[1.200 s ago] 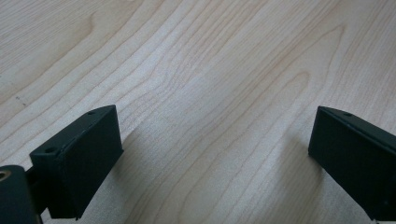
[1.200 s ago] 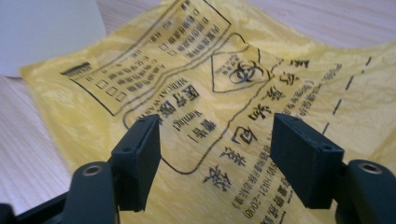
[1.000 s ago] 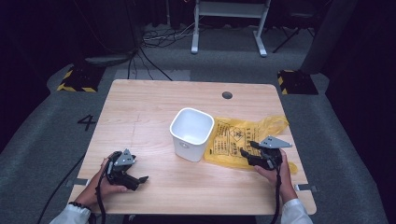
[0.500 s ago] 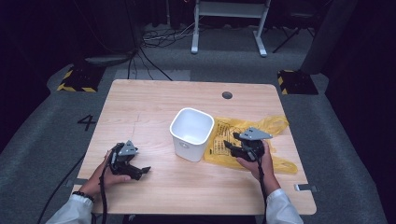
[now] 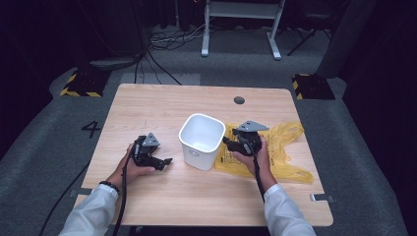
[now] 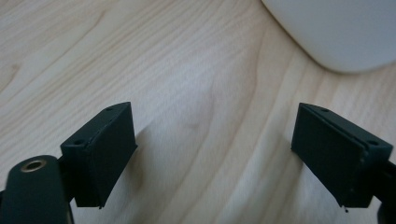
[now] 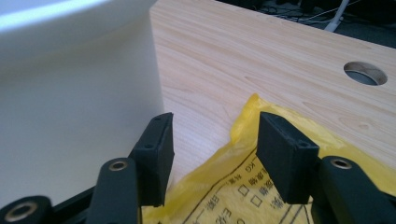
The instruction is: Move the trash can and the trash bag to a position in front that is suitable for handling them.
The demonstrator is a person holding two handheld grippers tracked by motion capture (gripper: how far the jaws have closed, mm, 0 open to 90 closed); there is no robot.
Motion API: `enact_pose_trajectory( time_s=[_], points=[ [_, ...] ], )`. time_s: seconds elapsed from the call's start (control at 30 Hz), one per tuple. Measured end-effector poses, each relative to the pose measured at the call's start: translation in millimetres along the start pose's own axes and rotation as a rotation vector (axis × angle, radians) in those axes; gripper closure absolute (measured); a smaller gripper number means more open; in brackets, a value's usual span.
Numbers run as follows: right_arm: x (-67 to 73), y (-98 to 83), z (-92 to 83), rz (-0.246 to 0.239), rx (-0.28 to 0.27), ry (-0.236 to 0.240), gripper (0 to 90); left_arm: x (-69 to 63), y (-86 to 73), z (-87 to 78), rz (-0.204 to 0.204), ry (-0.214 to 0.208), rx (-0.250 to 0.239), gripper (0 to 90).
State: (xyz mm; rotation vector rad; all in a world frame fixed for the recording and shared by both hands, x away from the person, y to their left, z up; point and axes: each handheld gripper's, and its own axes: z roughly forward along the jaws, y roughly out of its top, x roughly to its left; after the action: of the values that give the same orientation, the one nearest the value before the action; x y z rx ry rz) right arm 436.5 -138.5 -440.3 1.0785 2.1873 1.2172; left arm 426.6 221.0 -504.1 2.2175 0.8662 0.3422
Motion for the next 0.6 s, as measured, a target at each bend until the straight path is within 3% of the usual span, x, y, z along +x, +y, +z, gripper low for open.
enact_pose_trajectory(
  time_s=[0.17, 0.33, 0.47, 0.5, 0.6],
  points=[
    [-1.1, 4.1, 8.3, 0.013, 0.006, 0.000, 47.3, -2.5, 15.0, 15.0, -0.023, 0.020, -0.004, 14.9],
    [-1.3, 9.7, 16.9, 0.006, 0.013, 0.029, 47.4, -6.8, 26.8, 26.3, 0.007, -0.007, -0.003, 15.8],
    [1.3, 11.0, 19.9, -0.003, -0.004, 0.052, 46.9, -8.1, 27.9, 27.8, 0.021, -0.034, -0.007, 17.1],
    [1.3, 11.0, 19.9, -0.003, -0.004, 0.052, 46.9, -8.1, 27.4, 26.7, 0.026, -0.024, -0.007, 17.1],
    [11.1, 12.3, 21.7, -0.048, 0.002, 0.074, 46.0, -11.5, 22.1, 21.1, 0.044, -0.053, 0.002, 17.0]
  ],
)
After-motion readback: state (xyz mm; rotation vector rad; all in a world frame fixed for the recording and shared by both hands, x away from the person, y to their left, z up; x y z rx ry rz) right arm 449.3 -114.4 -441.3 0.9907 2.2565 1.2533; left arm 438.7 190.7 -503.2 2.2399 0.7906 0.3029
